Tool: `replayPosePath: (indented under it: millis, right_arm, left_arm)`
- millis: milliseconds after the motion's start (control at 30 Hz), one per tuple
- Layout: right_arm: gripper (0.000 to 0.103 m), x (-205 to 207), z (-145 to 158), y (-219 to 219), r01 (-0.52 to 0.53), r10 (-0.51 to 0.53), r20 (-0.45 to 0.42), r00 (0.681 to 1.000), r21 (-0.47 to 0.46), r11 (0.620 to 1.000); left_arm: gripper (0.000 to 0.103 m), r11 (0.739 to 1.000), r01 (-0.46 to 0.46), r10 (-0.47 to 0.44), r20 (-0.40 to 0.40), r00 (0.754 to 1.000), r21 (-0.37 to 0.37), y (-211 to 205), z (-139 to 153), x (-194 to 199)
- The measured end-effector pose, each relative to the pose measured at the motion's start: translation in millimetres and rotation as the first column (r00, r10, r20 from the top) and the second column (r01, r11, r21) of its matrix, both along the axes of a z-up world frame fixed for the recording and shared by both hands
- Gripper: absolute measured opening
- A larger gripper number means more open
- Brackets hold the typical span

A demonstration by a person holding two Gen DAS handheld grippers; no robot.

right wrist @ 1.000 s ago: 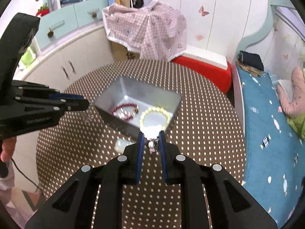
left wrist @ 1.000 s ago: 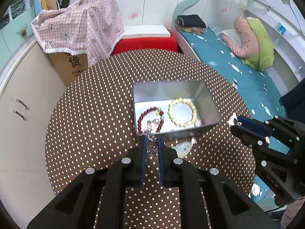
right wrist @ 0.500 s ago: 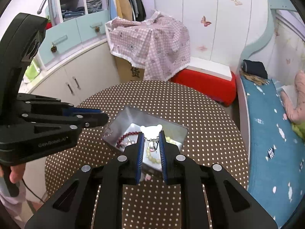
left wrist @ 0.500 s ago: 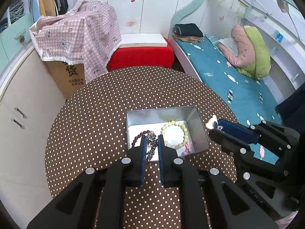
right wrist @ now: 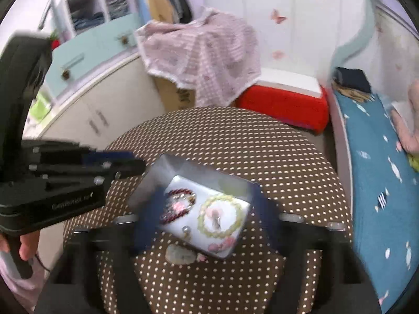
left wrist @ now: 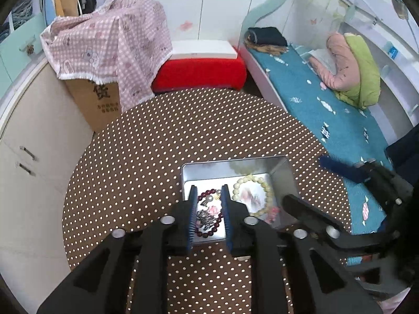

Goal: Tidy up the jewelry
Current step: 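Open both tools to drop the charm and chain into the tray, then withdraw both tools and reach the left tool toward the jade pendant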

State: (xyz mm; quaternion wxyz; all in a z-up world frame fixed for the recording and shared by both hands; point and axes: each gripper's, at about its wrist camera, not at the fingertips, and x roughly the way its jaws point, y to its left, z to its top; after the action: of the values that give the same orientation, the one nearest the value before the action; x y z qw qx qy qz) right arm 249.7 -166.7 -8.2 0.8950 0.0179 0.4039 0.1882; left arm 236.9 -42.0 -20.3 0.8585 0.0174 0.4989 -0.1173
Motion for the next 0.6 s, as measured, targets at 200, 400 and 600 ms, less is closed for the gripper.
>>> replayPosePath:
  millis: [200,400,600]
  right_arm:
    - [0.073,-1,-4,-6,0.004,-0.004,-0.006,1.0,-0.002,1.0]
    - [0.073,-10,-5,-7,0.01,-0.01,-0.018,1.0,-0.008,1.0]
    - [0.073,-21,-6,-9,0.012,-0.012,-0.021,1.0,-0.014,1.0]
  left_arm:
    - [0.035,1.0,-0.017,0.017,-0.014,1.0,0.008,7,-8,1]
    - [0.043,1.0,-0.016,0.016,-0.011,1.0,0.015,7,-9,-7]
    - [0.047,1.0,-0.014,0.014,-0.025,1.0,0.02,8,-12,-14]
